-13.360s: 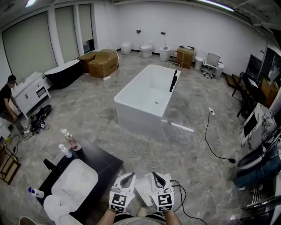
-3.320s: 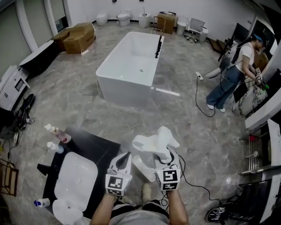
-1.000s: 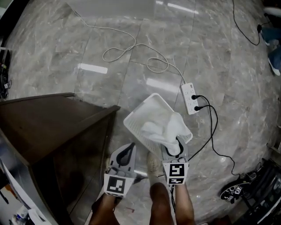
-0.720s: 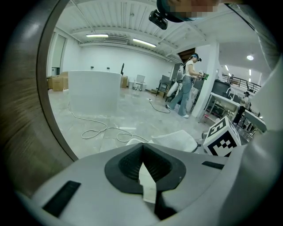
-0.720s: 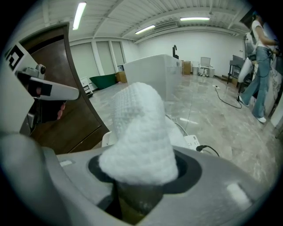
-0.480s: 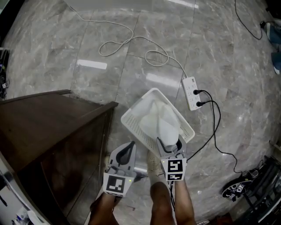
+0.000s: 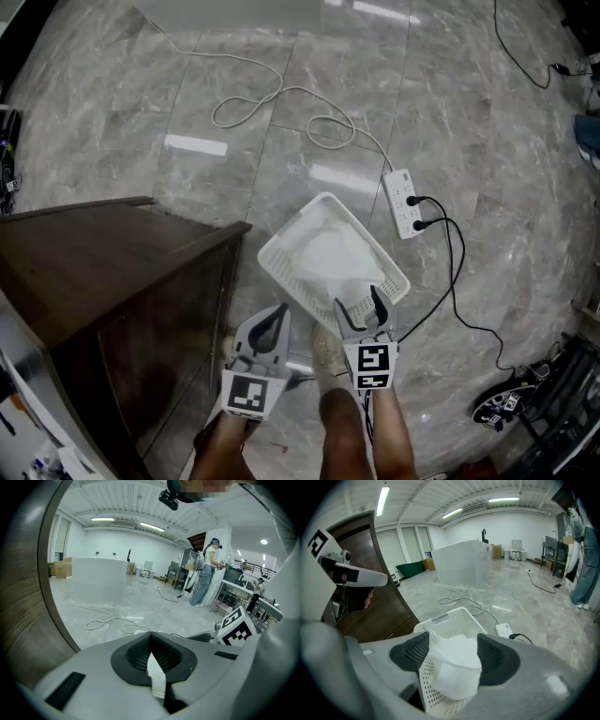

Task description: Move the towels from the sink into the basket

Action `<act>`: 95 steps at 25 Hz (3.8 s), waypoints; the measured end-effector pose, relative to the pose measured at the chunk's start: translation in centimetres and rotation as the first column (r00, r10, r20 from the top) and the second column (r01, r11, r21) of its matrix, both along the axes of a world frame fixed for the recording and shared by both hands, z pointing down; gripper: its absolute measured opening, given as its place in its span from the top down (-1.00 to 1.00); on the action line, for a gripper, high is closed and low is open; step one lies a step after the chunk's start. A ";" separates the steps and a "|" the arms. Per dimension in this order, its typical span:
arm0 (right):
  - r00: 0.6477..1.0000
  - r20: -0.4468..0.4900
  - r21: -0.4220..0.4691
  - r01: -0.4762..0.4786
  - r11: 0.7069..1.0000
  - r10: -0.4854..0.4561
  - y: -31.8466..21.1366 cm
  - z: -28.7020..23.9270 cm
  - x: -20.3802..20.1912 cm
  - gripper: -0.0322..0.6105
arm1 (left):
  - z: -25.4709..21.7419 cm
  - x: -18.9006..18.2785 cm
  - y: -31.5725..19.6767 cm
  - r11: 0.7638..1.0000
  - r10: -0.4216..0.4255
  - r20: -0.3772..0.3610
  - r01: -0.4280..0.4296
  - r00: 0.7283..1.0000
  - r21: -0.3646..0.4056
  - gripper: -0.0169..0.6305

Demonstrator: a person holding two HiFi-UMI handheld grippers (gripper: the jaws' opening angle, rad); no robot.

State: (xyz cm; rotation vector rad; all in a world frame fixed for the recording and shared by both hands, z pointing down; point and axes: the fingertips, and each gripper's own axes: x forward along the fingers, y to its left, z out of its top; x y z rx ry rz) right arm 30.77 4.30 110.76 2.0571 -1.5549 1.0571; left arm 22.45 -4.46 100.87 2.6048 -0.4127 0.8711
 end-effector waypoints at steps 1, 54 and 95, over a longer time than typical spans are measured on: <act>1.000 -0.004 0.006 -0.004 1.000 0.004 -0.1 -0.6 0.1 -0.09 | -0.5 0.1 -0.1 1.000 -0.001 -0.006 0.001 1.000 0.004 0.92; 0.937 -0.344 0.445 0.113 0.888 0.053 -3.6 -65.7 0.6 0.76 | -56.0 -1.1 0.0 0.917 0.075 -0.265 0.038 0.961 0.398 0.92; 0.907 -0.408 0.529 0.327 0.783 -0.103 -1.7 -77.6 -8.3 0.90 | -66.4 -9.6 4.3 0.857 -0.070 -0.359 0.240 0.931 0.455 0.92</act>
